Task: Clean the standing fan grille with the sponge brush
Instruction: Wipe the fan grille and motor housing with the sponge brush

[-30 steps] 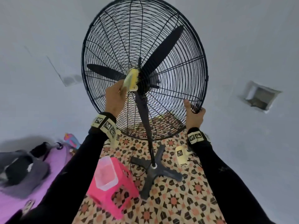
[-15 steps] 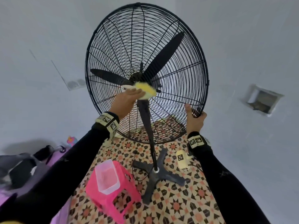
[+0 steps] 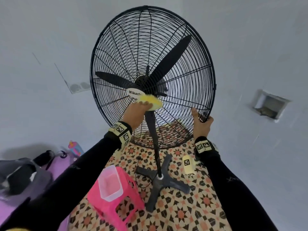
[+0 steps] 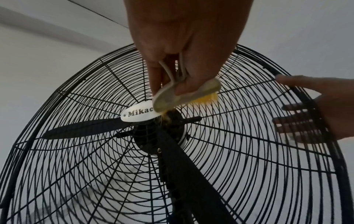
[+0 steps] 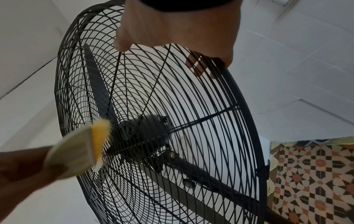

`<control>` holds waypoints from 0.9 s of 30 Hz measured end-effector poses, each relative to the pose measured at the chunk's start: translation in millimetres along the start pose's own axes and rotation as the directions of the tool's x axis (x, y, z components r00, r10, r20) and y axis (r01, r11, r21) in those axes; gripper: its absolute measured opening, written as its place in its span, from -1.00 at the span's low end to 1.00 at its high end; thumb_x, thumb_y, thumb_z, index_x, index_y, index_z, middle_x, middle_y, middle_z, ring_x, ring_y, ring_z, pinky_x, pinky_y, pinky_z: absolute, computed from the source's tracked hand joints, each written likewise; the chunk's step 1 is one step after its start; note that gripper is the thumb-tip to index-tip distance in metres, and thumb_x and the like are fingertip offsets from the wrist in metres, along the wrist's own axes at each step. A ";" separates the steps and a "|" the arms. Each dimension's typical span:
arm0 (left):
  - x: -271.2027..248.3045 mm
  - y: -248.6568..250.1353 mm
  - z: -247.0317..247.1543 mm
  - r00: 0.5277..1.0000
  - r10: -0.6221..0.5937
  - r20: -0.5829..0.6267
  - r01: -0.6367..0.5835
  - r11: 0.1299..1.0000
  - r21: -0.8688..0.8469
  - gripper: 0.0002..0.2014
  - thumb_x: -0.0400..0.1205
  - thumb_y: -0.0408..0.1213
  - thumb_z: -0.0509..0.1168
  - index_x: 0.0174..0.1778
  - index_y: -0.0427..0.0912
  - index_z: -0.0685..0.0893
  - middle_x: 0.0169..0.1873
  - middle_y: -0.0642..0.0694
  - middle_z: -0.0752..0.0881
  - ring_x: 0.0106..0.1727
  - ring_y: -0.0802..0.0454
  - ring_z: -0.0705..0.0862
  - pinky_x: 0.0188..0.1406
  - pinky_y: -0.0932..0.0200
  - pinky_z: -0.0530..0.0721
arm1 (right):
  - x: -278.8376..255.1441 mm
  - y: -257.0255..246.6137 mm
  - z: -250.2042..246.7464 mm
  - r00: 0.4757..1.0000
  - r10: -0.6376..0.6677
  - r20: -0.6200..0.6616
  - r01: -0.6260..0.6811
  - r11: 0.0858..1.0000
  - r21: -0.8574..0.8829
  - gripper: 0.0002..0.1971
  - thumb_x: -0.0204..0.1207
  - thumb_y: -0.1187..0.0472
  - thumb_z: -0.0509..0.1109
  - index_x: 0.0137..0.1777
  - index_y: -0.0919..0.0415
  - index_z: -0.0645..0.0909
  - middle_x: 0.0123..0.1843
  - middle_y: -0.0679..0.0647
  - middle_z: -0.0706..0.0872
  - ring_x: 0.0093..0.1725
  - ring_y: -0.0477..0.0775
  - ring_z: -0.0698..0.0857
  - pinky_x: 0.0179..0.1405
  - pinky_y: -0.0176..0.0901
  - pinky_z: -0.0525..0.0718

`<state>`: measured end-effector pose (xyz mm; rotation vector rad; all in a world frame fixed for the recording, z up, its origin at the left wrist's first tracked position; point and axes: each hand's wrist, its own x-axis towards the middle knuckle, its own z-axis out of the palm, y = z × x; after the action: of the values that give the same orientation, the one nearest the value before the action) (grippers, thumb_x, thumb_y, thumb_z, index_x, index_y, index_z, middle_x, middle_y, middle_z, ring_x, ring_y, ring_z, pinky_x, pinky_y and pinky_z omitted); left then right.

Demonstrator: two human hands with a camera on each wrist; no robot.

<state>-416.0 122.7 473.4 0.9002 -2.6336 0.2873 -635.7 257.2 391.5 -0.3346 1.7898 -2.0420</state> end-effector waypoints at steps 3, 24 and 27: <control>-4.8 -16.7 -2.4 0.999 0.019 0.045 -0.020 1.000 0.002 -0.39 0.73 -0.61 0.12 0.63 0.03 0.56 0.43 -0.14 0.74 0.29 -0.16 0.77 0.52 -0.17 0.60 | 0.8 0.9 -0.2 1.000 -0.010 0.002 0.010 1.000 -0.013 -0.06 0.30 -0.45 0.56 0.50 0.07 0.31 0.30 0.07 0.60 0.26 0.18 0.59 0.35 -0.03 0.51; -7.5 8.7 -25.4 1.000 -0.017 0.002 0.017 1.000 -0.024 -0.47 0.75 -0.57 0.19 0.60 -0.07 0.60 0.40 -0.22 0.75 0.30 -0.24 0.77 0.51 -0.19 0.61 | -3.3 3.0 0.3 1.000 -0.004 0.004 0.004 0.999 -0.053 0.02 0.33 -0.45 0.53 0.63 0.07 0.22 0.54 0.22 0.52 0.46 0.25 0.54 0.47 -0.01 0.45; -6.1 9.2 -19.8 0.990 -0.064 -0.127 0.051 0.993 -0.108 -0.44 0.71 -0.62 0.22 0.59 -0.07 0.60 0.53 -0.20 0.62 0.43 -0.33 0.70 0.52 -0.35 0.59 | -6.2 4.0 0.9 1.000 -0.008 0.005 0.008 0.999 -0.049 0.00 0.31 -0.45 0.54 0.59 0.07 0.24 0.44 0.14 0.57 0.39 0.19 0.58 0.38 -0.09 0.47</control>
<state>-412.2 139.1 488.6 0.8899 -2.4735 0.1854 -629.3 258.7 388.2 -0.3607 1.8417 -2.0034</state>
